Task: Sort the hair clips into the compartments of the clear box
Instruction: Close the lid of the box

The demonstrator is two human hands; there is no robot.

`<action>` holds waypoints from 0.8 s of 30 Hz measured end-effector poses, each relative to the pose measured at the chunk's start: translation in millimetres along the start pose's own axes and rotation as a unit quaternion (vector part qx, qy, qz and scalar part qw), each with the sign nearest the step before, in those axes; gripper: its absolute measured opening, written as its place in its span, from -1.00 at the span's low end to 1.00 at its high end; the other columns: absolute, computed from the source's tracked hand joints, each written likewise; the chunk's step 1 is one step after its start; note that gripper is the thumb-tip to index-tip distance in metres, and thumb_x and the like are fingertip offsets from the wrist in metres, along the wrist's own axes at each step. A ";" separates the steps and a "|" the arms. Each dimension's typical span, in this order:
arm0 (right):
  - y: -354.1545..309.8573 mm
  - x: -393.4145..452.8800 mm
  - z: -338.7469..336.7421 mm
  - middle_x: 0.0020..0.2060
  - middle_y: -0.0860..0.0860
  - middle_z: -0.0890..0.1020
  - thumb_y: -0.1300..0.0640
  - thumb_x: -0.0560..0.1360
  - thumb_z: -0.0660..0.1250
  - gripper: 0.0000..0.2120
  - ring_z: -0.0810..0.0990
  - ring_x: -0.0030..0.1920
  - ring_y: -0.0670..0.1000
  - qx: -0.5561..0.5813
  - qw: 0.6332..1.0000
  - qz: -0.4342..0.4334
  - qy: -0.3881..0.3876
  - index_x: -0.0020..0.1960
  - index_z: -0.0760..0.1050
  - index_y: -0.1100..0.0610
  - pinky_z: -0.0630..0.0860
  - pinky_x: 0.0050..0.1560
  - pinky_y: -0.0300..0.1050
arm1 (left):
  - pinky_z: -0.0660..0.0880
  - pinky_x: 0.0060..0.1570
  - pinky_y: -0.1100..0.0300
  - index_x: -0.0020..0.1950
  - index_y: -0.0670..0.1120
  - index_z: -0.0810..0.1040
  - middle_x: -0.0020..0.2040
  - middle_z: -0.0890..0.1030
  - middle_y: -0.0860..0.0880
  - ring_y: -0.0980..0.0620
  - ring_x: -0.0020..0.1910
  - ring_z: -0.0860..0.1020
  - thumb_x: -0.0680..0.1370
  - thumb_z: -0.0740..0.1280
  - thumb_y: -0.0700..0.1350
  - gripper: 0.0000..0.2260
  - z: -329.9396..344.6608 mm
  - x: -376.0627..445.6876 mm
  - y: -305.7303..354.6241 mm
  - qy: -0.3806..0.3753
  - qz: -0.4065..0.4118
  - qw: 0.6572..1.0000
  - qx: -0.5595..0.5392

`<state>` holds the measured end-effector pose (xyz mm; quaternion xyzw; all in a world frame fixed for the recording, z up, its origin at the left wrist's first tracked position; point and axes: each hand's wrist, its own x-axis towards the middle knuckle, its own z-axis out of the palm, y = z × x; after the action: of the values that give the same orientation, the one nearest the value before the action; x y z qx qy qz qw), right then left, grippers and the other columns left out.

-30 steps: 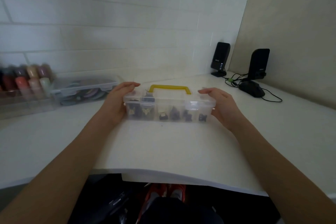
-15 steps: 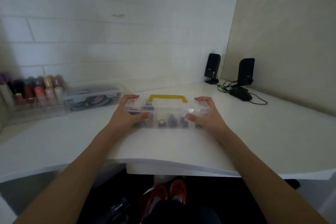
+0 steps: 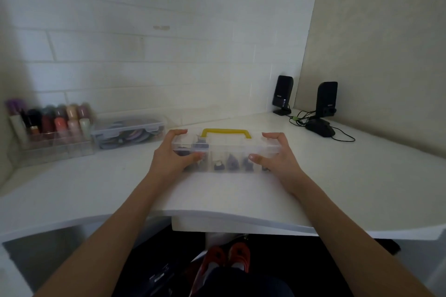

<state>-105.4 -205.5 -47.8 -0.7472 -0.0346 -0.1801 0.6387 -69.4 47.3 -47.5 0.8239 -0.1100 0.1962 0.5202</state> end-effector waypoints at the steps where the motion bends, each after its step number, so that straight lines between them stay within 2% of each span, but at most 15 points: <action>1: 0.5 1.2 -0.1 0.03 0.02 0.47 0.23 0.30 0.53 -0.46 0.46 -0.28 -0.02 0.007 1.000 0.004 0.003 0.16 0.36 0.00 0.50 -0.34 -0.25 | 0.35 -0.34 0.55 0.24 0.09 0.40 0.10 0.49 0.04 0.13 -0.12 0.50 0.31 0.54 0.00 -0.44 0.7 0.0 0.2 0.000 0.000 1.000 0.002; 4: 1.1 2.8 -2.7 -0.03 -0.03 0.46 0.23 0.35 0.49 -0.46 0.44 -0.24 -0.04 0.045 0.999 0.013 -0.006 0.23 0.34 -0.02 0.50 -0.27 -0.24 | 0.33 0.07 0.32 0.27 0.05 0.39 0.23 0.45 0.00 0.04 0.16 0.43 0.29 0.56 0.02 -0.39 2.8 0.3 -2.8 0.031 0.052 0.997 0.053; 6: 2.6 4.2 -4.3 -0.08 -0.04 0.50 0.23 0.41 0.43 -0.51 0.46 -0.24 -0.04 0.062 0.998 0.009 -0.020 0.26 0.35 0.01 0.51 -0.25 -0.27 | 0.25 0.22 0.23 0.26 -0.02 0.45 0.33 0.44 -0.07 -0.02 0.30 0.38 0.30 0.55 0.00 -0.43 4.1 -0.3 -3.6 0.055 0.117 0.985 0.114; 8: 7.1 7.3 -4.2 -0.10 -0.03 0.54 0.22 0.44 0.41 -0.58 0.51 -0.21 -0.04 0.044 0.999 -0.005 -0.014 0.23 0.37 0.04 0.52 -0.24 -0.29 | 0.22 0.25 0.19 0.22 -0.10 0.54 0.32 0.50 -0.12 -0.09 0.34 0.39 0.35 0.52 -0.04 -0.53 6.8 -1.8 -2.3 0.059 0.157 0.969 0.179; 9: 9.8 10.0 -3.0 -0.07 0.00 0.56 0.22 0.44 0.40 -0.61 0.54 -0.15 -0.01 0.024 1.000 -0.018 -0.006 0.21 0.38 0.02 0.54 -0.15 -0.24 | 0.22 0.25 0.17 0.19 -0.13 0.57 0.26 0.55 -0.13 -0.12 0.32 0.43 0.37 0.50 -0.04 -0.57 8.7 -1.0 -3.3 0.065 0.178 0.959 0.211; 10: 13.8 13.7 -1.1 0.03 0.02 0.56 0.24 0.45 0.39 -0.62 0.56 -0.03 0.03 -0.015 0.999 -0.039 0.010 0.19 0.40 -0.02 0.53 0.01 -0.17 | 0.24 0.26 0.13 0.16 -0.16 0.59 0.20 0.60 -0.15 -0.14 0.28 0.47 0.38 0.47 -0.02 -0.59 10.5 1.0 -4.3 0.072 0.204 0.945 0.246; 11: 18.5 18.4 0.7 0.17 0.04 0.51 0.28 0.45 0.36 -0.61 0.50 0.15 0.06 -0.074 0.995 -0.060 0.034 0.19 0.42 -0.06 0.44 0.20 -0.11 | 0.25 0.27 0.10 0.13 -0.17 0.60 0.14 0.62 -0.16 -0.16 0.25 0.50 0.38 0.44 0.00 -0.61 12.9 3.7 -5.7 0.080 0.229 0.928 0.283; 12: 20.2 22.5 3.4 0.32 0.06 0.40 0.33 0.46 0.31 -0.56 0.39 0.30 0.08 -0.144 0.985 -0.075 0.065 0.22 0.42 -0.07 0.31 0.31 -0.15 | 0.25 0.27 0.06 0.12 -0.18 0.60 0.12 0.63 -0.17 -0.18 0.23 0.51 0.38 0.41 0.00 -0.61 15.9 7.2 -7.8 0.084 0.247 0.913 0.315; 13: 19.8 25.0 7.1 0.44 0.07 0.24 0.36 0.46 0.26 -0.52 0.26 0.40 0.09 -0.223 0.967 -0.077 0.098 0.27 0.41 -0.06 0.20 0.33 -0.22 | 0.22 0.28 0.03 0.13 -0.19 0.59 0.13 0.62 -0.18 -0.19 0.24 0.51 0.38 0.39 -0.01 -0.61 19.7 11.3 -10.6 0.086 0.259 0.899 0.342; 14: 18.7 27.0 10.9 0.50 0.08 0.11 0.35 0.46 0.22 -0.48 0.14 0.46 0.11 -0.310 0.938 -0.092 0.124 0.34 0.37 -0.06 0.13 0.36 -0.18 | 0.20 0.29 0.01 0.17 -0.20 0.56 0.16 0.61 -0.20 -0.19 0.24 0.50 0.38 0.38 -0.02 -0.59 24.3 15.3 -12.7 0.078 0.264 0.889 0.366; 15: 18.5 29.3 15.3 0.52 0.05 0.03 0.30 0.46 0.22 -0.43 0.04 0.50 0.11 -0.401 0.899 -0.123 0.127 0.40 0.29 -0.08 0.09 0.42 -0.05 | 0.19 0.30 -0.01 0.21 -0.21 0.53 0.19 0.58 -0.20 -0.18 0.25 0.49 0.39 0.36 -0.03 -0.56 29.4 18.8 -13.6 0.070 0.267 0.881 0.384; 17: 22.1 37.0 26.1 0.53 -0.02 0.00 0.13 0.47 0.22 -0.36 -0.09 0.52 0.04 -0.517 0.832 -0.186 0.076 0.48 0.08 -0.12 -0.06 0.45 0.19 | 0.17 0.32 -0.03 0.28 -0.22 0.48 0.24 0.55 -0.20 -0.16 0.24 0.49 0.41 0.30 -0.01 -0.50 39.7 28.1 -16.0 0.052 0.268 0.871 0.408; 18: 25.2 43.3 31.6 0.53 -0.05 0.01 0.04 0.49 0.21 -0.35 -0.12 0.52 0.01 -0.532 0.824 -0.190 0.053 0.50 0.00 -0.13 -0.10 0.44 0.22 | 0.17 0.33 -0.04 0.31 -0.24 0.45 0.26 0.54 -0.20 -0.15 0.24 0.50 0.42 0.25 0.01 -0.48 43.7 34.2 -17.6 0.044 0.264 0.870 0.415; 20: 31.2 59.5 42.8 0.53 -0.06 -0.01 -0.09 0.53 0.15 -0.36 -0.17 0.52 -0.02 -0.512 0.841 -0.167 0.046 0.51 -0.08 -0.12 -0.15 0.44 0.23 | 0.18 0.32 -0.05 0.33 -0.27 0.42 0.27 0.53 -0.22 -0.16 0.21 0.51 0.45 0.20 0.00 -0.48 48.2 49.7 -23.0 0.040 0.256 0.867 0.425; 24: 43.9 99.0 67.7 0.53 -0.08 -0.16 -0.19 0.56 0.01 -0.39 -0.25 0.50 -0.04 -0.502 0.850 -0.152 0.051 0.50 -0.22 -0.16 -0.21 0.44 0.23 | 0.22 0.33 -0.10 0.34 -0.27 0.41 0.27 0.53 -0.23 -0.19 0.20 0.52 0.45 0.21 -0.08 -0.51 50.2 85.5 -40.0 0.057 0.239 0.851 0.464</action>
<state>14.5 -165.7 -66.3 -0.9412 -0.0204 -0.3059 0.1417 33.4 21.5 -61.8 0.9050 -0.1699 0.3896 0.0198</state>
